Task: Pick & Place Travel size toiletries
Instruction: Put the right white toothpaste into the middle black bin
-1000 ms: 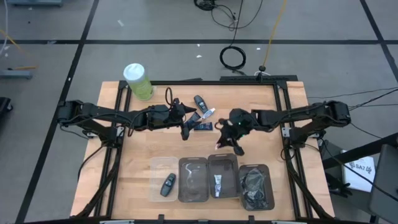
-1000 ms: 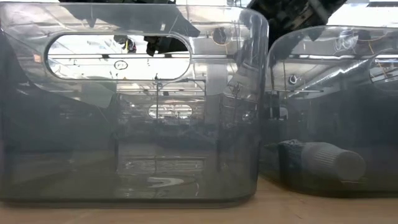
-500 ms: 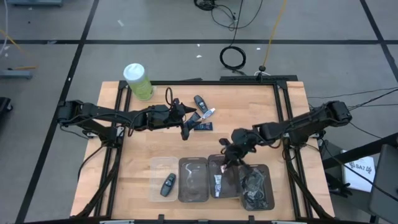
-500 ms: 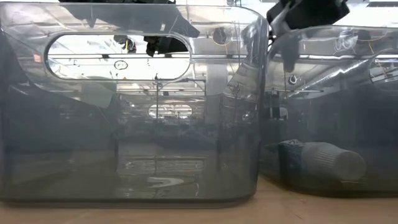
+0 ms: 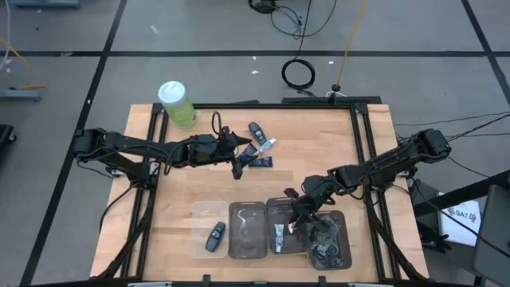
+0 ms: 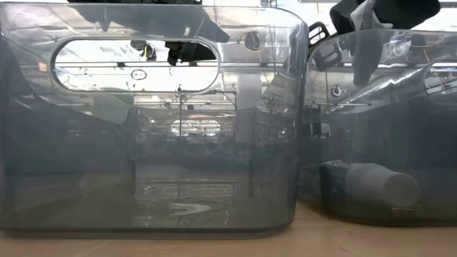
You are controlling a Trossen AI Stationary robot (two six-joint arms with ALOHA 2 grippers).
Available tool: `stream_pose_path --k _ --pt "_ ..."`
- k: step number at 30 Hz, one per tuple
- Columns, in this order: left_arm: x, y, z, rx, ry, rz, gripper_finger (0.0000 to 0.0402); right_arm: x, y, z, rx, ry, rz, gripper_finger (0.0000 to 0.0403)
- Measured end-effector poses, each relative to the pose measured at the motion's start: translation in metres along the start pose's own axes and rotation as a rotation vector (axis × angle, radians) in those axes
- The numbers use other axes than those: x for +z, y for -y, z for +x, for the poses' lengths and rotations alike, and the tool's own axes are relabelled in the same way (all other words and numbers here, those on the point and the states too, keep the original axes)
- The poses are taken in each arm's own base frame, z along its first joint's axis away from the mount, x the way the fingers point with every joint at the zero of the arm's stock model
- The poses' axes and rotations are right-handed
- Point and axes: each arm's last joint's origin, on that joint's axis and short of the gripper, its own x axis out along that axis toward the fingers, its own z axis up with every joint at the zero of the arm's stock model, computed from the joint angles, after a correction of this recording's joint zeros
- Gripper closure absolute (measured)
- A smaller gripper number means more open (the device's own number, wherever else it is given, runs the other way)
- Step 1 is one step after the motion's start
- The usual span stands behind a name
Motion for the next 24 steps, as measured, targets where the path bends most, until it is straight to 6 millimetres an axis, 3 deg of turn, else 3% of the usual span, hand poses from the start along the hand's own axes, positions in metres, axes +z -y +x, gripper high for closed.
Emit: stream_pose_path --k 9,24 --pt "0.0000 0.0001 0.0000 0.000 0.000 0.002 0.0102 0.0002 0.0007 -0.0004 -0.006 0.002 -0.011 0.0369" --pt "-0.0001 0.0000 0.0000 0.000 -0.001 0.004 0.0107 0.0003 0.0094 -0.0046 -0.036 0.009 0.000 0.0267"
